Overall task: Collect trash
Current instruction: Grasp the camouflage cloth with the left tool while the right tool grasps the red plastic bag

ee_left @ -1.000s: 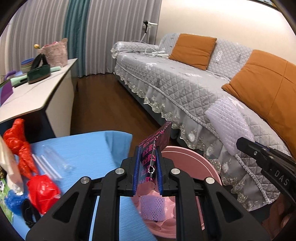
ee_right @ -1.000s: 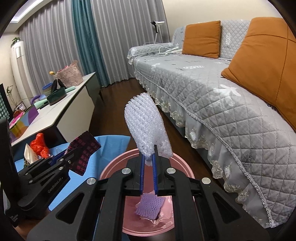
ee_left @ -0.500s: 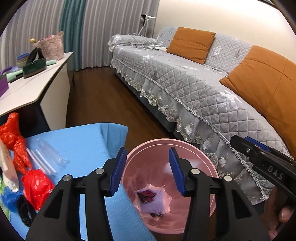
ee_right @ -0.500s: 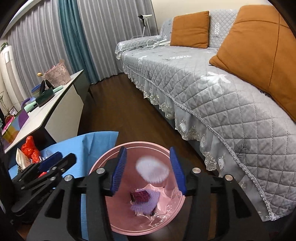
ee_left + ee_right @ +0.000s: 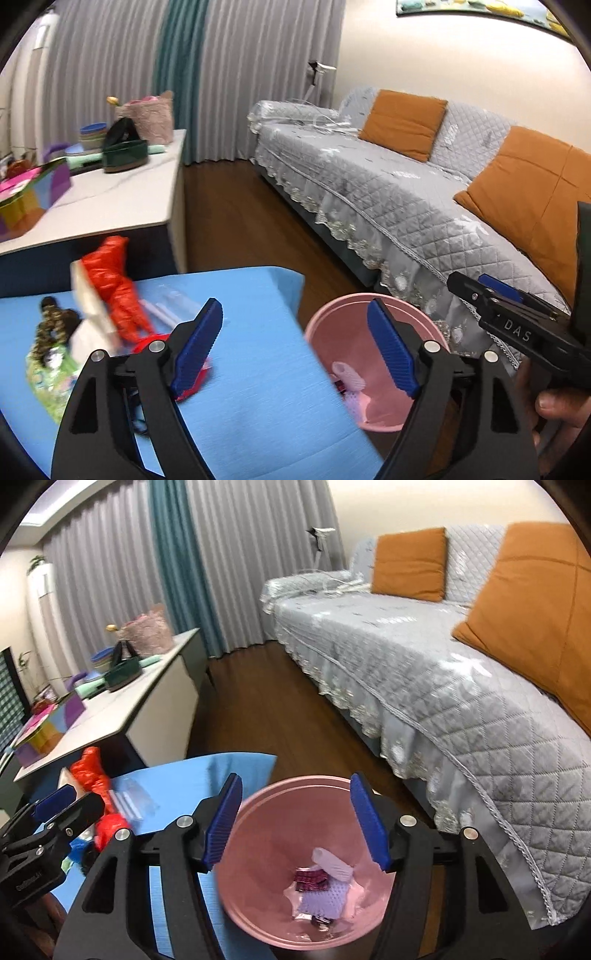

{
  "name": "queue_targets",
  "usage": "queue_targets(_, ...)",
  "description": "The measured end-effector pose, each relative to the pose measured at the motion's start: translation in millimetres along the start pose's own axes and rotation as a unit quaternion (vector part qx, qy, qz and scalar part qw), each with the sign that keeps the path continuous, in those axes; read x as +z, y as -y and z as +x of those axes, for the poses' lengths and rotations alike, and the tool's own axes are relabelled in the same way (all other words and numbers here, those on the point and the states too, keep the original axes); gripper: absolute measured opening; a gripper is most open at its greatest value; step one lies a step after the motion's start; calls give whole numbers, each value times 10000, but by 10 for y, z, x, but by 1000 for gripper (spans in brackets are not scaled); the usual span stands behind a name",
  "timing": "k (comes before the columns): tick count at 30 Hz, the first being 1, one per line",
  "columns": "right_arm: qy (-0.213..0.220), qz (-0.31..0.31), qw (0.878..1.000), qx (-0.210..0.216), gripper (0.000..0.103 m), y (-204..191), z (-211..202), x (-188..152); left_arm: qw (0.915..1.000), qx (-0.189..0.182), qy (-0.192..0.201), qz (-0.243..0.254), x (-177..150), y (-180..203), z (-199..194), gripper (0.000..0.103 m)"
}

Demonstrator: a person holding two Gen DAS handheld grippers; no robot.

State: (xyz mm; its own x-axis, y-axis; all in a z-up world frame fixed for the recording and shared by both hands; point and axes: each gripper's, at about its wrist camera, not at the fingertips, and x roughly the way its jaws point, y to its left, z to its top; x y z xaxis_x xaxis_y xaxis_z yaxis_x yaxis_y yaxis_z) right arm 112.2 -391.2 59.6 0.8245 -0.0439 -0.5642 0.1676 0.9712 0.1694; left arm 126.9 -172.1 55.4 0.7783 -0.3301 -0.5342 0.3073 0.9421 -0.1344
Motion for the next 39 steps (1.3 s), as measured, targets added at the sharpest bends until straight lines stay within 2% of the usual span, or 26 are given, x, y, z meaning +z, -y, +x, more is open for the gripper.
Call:
queue_targets(5,-31,-301,9990,328,61,-400,-9,-61,9998,137,64,-148,-93,-331,-257,78)
queue_targets(10,-7,-759,9948,682,61,-852,-13,-151,9984,526,60,-222,-235,-797,-506,77)
queue_targets(13,-57,-966,9916,860,61,-1079,39,-212,9960,837,172,-259,-378,-1112,-631,69)
queue_targets(15,-131,-1071,9895,960,61,-1213,94,-260,9927,1103,104,-471,-522,-1374,-652,62)
queue_targets(17,-212,-1140,9879,1026,61,-1317,158,-298,9895,1254,-11,-717,-594,-1563,-621,50)
queue_targets(21,-409,-1279,9844,1135,61,-1530,317,-383,9842,1488,-24,-956,-637,-1875,-584,41)
queue_targets(25,-603,-1329,9813,1256,62,-1737,479,-442,9800,1680,-25,-1069,-670,-2055,-581,41)
queue_targets(32,-927,-1576,9727,1425,80,-2079,753,-612,9721,1915,-136,-1345,-732,-2357,-452,41)
queue_targets(39,-1284,-1749,9651,1470,87,-2276,1052,-767,9699,1989,-237,-1386,-717,-2539,-286,45)
